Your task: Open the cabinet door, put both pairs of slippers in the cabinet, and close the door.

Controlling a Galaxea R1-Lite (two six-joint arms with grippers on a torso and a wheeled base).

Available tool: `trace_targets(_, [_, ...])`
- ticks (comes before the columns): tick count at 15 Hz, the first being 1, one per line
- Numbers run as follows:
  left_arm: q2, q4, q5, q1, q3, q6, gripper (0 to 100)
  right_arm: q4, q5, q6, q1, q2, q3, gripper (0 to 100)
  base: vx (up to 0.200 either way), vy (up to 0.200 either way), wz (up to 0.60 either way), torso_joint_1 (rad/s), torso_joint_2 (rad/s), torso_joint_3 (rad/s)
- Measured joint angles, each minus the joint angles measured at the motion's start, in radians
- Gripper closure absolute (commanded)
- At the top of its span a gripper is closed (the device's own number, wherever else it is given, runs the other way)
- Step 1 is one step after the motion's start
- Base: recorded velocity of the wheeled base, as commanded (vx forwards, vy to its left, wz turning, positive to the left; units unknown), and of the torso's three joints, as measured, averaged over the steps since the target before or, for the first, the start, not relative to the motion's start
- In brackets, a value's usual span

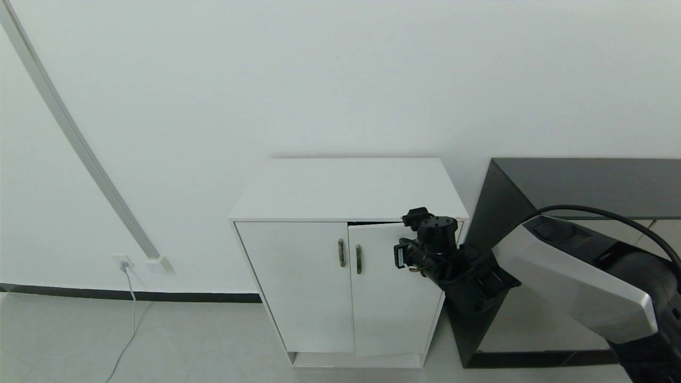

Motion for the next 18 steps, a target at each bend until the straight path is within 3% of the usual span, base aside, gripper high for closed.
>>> trace_targets(18, [0.000, 0.000, 0.000, 0.000, 0.000, 0.000, 100, 0.056, 0.000, 0.000, -0.006, 0.018, -0.091, 100, 0.000, 0.000, 0.00, 0.000, 0.00, 0.000])
